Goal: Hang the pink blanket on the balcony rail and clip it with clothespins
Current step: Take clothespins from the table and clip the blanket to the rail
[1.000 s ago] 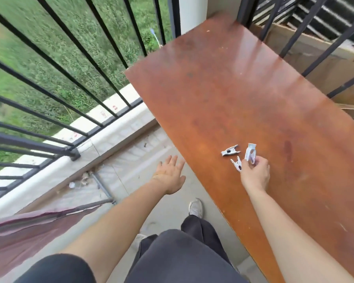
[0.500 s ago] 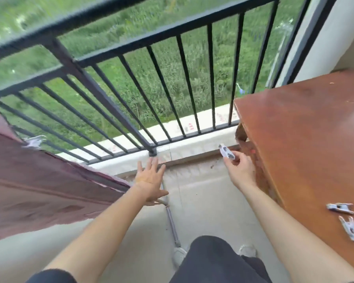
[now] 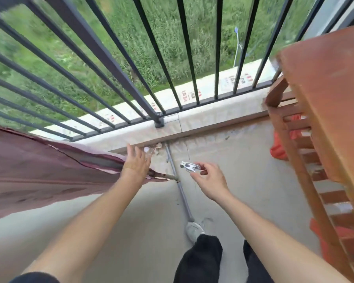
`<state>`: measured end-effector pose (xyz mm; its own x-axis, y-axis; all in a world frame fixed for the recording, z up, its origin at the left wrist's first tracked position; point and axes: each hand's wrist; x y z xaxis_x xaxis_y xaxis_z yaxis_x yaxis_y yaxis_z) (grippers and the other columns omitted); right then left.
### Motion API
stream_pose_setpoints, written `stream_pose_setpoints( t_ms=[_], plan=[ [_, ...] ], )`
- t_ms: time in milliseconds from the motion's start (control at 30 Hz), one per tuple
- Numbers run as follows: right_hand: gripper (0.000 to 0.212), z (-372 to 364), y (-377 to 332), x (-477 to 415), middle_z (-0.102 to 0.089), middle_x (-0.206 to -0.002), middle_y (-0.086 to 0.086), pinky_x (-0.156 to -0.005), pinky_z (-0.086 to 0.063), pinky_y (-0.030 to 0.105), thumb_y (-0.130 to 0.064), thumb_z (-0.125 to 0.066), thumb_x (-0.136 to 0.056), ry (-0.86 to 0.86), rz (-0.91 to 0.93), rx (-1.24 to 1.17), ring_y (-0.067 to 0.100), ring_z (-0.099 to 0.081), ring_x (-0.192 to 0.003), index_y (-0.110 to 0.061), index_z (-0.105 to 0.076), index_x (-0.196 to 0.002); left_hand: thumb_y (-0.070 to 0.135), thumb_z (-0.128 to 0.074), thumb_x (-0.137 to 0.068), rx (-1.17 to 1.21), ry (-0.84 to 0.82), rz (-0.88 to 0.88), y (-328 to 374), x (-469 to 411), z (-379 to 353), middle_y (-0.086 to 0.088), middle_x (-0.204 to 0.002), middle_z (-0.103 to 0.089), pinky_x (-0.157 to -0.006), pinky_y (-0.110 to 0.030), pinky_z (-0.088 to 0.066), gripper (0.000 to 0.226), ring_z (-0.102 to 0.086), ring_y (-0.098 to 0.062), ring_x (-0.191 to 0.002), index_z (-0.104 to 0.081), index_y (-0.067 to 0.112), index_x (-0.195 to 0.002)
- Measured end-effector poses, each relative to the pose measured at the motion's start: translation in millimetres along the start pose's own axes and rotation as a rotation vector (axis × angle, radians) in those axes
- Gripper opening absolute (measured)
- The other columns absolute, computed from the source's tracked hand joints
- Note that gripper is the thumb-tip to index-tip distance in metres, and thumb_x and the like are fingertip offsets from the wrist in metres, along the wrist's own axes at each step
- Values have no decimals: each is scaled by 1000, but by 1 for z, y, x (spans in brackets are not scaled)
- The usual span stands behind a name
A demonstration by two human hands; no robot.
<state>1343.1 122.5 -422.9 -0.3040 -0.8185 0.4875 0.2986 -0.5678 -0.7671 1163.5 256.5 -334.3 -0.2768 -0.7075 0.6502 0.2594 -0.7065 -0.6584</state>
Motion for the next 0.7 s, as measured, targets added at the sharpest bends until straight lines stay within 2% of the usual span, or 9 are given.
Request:
stream_pose_setpoints(
  t_ms=[100,167,267,367,433,500,600,700],
  plan=[
    [36,-27,7,-4,-59,-108,-2,-96,-49,29,-32,-72,-83,-48,-12,-22,10,-63,-91,-25,-67,-119,21,-49,-94,161,-69,32,1,-17,-9,-2,-128,-58,-103,-43,-37,37,-53,-26,-120,-55,19,-130],
    [40,-38,7,-6,-58,-106,-4,-96,-49,27,-31,-74,-83,-79,-20,-33,11,-64,-92,-21,-65,-121,19,-48,-94,275,-50,34,-4,-25,-13,0,-124,-63,-96,-33,-43,31,-58,-22,-117,-61,19,-122],
    [40,-49,2,-14,-62,-105,-3,-96,-49,27,-31,-76,-81,-97,6,2,10,-63,-90,-19,-67,-118,9,-44,-96,387,-58,67,-12,-34,-16,-6,-129,-61,-90,-34,-46,34,-59,-25,-118,-59,13,-126],
    [40,-51,-7,-25,-64,-111,0,-97,-47,25,-33,-76,-81,-121,64,52,11,-63,-94,-21,-69,-119,6,-47,-92,490,-106,72,-16,-39,-12,-9,-128,-61,-84,-35,-45,35,-59,-29,-114,-60,13,-123],
    [41,-49,-14,-32,-64,-111,2,-97,-46,25,-35,-75,-83,-141,118,90,13,-64,-98,-20,-69,-121,5,-52,-89,543,-145,75,-19,-39,-11,-9,-122,-63,-77,-34,-44,31,-58,-29,-100,-63,12,-117],
    [42,-48,-20,-41,-66,-110,5,-97,-46,29,-37,-73,-85,-163,173,150,17,-64,-101,-19,-69,-123,4,-60,-84,593,-181,82,-25,-42,-10,-9,-109,-64,-72,-34,-44,28,-53,-28,-85,-65,11,-110],
    [40,-53,-22,-55,-67,-109,6,-93,-45,29,-41,-69,-88,-210,228,284,22,-62,-104,-23,-69,-123,12,-73,-77,631,-217,20,-34,-48,-9,-8,-93,-61,-74,-35,-52,31,-58,-29,-83,-65,9,-107],
    [37,-61,-23,-58,-66,-107,4,-89,-43,28,-43,-68,-87,-221,240,310,23,-61,-104,-27,-69,-121,33,-83,-70,546,-244,-90,-41,-49,-10,-6,-103,-63,-75,-33,-51,47,-60,-28,-96,-63,14,-108]
  ],
)
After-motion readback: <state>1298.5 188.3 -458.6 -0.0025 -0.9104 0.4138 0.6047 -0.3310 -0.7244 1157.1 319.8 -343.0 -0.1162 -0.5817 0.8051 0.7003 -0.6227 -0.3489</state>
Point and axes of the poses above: each hand's wrist, its own x-axis away from the middle knuckle, its own z-axis out of the back of the hand, y = z × x
